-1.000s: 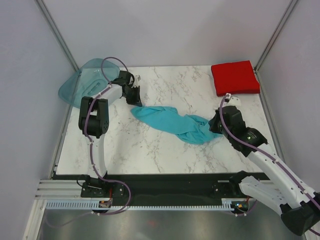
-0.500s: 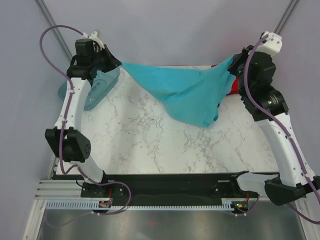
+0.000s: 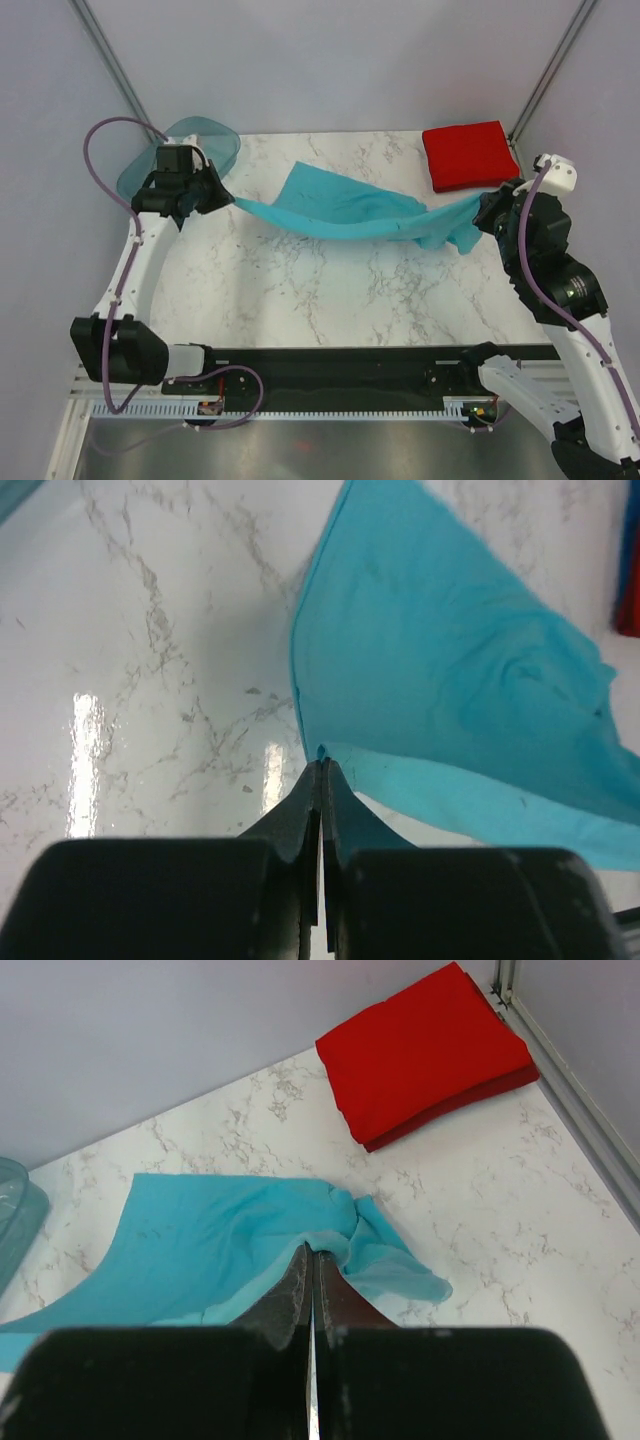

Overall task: Fold and stack the t-shirts
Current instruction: Flatten the tshirt out

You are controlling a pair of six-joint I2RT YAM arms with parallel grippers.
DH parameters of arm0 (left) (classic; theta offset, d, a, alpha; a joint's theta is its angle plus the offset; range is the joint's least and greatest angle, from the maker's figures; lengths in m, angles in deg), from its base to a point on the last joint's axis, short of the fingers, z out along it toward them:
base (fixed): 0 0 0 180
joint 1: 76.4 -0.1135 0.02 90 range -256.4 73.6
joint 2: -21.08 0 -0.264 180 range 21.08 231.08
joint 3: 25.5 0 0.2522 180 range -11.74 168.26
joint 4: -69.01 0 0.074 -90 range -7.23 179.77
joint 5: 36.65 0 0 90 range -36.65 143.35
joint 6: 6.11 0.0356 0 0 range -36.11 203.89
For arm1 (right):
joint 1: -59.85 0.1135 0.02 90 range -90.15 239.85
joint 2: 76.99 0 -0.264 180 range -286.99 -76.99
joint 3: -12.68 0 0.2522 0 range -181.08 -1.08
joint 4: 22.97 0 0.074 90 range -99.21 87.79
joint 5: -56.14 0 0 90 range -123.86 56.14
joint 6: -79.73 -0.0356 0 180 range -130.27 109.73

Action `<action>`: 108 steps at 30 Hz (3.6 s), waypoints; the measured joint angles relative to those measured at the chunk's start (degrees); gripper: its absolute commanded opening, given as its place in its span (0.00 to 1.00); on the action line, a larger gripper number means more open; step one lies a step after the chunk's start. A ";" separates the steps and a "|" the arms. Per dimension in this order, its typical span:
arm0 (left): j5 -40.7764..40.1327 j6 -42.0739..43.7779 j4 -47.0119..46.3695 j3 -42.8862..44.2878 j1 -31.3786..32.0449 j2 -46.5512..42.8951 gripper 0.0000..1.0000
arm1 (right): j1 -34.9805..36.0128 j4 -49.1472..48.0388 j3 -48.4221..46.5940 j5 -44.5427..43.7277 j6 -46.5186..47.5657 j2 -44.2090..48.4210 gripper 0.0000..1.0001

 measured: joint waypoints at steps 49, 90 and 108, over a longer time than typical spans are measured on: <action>-14.62 2.38 4.33 -9.27 -0.22 7.67 0.02 | -1.44 -13.55 10.45 21.07 6.75 -45.48 0.53; -16.87 3.13 3.34 2.27 -1.73 14.62 0.02 | -8.92 -6.58 6.29 23.15 1.51 -41.07 0.00; -16.76 3.67 3.76 -2.43 -1.73 14.32 0.02 | -11.63 3.10 30.34 23.08 -14.03 -14.40 0.52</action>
